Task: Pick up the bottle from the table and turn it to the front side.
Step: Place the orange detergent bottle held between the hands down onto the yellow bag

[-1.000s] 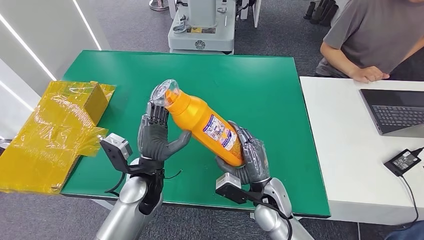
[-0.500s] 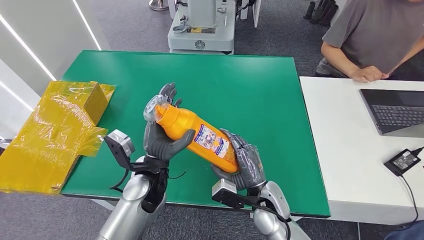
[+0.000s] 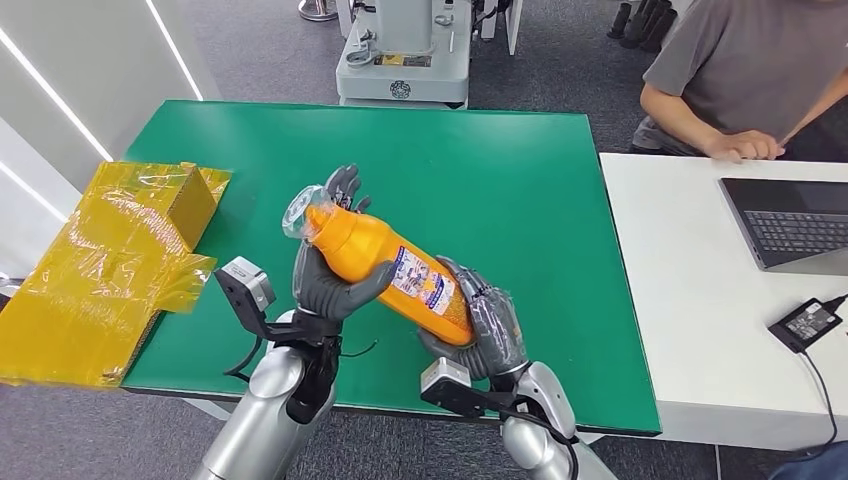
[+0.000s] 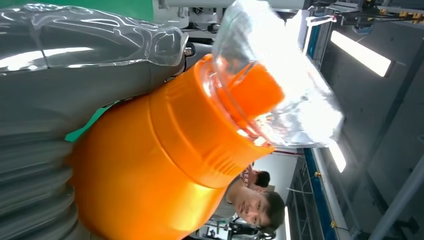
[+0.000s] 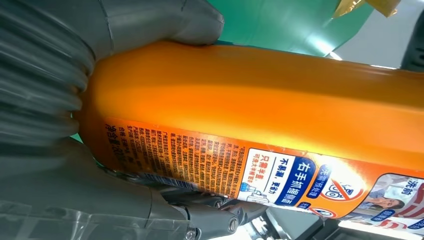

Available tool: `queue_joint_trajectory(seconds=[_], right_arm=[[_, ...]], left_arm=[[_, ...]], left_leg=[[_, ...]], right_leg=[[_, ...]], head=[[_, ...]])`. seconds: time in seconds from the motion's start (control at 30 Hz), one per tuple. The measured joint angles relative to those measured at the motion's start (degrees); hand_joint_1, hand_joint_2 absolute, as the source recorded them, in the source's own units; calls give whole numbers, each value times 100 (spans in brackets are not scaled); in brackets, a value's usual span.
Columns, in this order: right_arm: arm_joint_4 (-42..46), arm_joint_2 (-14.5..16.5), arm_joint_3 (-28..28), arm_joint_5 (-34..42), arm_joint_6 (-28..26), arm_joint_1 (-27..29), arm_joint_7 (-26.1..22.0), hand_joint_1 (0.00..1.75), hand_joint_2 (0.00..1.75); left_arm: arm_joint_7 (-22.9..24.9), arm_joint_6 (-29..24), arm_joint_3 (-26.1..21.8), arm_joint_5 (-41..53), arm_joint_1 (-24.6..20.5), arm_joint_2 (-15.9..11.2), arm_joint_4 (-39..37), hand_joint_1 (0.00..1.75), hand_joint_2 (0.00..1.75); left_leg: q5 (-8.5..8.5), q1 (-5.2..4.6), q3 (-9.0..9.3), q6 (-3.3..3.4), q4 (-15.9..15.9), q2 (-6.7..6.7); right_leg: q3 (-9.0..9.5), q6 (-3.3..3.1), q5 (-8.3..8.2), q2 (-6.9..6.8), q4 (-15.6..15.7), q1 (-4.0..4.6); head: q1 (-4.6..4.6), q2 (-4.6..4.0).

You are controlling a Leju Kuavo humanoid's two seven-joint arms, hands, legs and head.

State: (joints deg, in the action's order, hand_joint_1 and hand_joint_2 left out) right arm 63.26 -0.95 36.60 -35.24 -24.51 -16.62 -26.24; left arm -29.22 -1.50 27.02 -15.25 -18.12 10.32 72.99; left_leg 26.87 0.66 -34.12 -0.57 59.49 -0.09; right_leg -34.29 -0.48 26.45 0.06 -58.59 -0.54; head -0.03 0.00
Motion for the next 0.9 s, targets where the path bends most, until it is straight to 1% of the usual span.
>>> queue_joint_trajectory(seconds=[0.07, 0.1, 0.27, 0.9], right_arm=[[3, 20, 2, -6, 1, 0, 7, 175, 175], [6, 28, 1, -10, 4, 0, 14, 175, 175], [14, 45, -14, -24, 28, 1, 42, 175, 175], [95, 89, -27, -132, 265, 3, 42, 175, 175]], left_arm=[[0, -18, 13, 29, -1, 1, -17, 167, 175], [0, -40, 21, 67, -1, 1, -25, 175, 175], [0, -131, 63, 222, -1, 3, -50, 175, 175], [-12, -217, 63, 220, -11, 30, -51, 175, 175]], left_leg=[[0, 0, 0, 0, 0, 0], [0, 0, 0, 0, 0, 0], [0, 0, 0, 0, 0, 0], [0, 0, 0, 0, 0, -1]], right_leg=[[0, 0, 0, 0, 0, 0], [0, 0, 0, 0, 0, 0], [0, 0, 0, 0, 0, 0], [1, 0, 0, -1, 0, 0]], head=[[0, 0], [0, 0], [1, 0], [1, 0]])
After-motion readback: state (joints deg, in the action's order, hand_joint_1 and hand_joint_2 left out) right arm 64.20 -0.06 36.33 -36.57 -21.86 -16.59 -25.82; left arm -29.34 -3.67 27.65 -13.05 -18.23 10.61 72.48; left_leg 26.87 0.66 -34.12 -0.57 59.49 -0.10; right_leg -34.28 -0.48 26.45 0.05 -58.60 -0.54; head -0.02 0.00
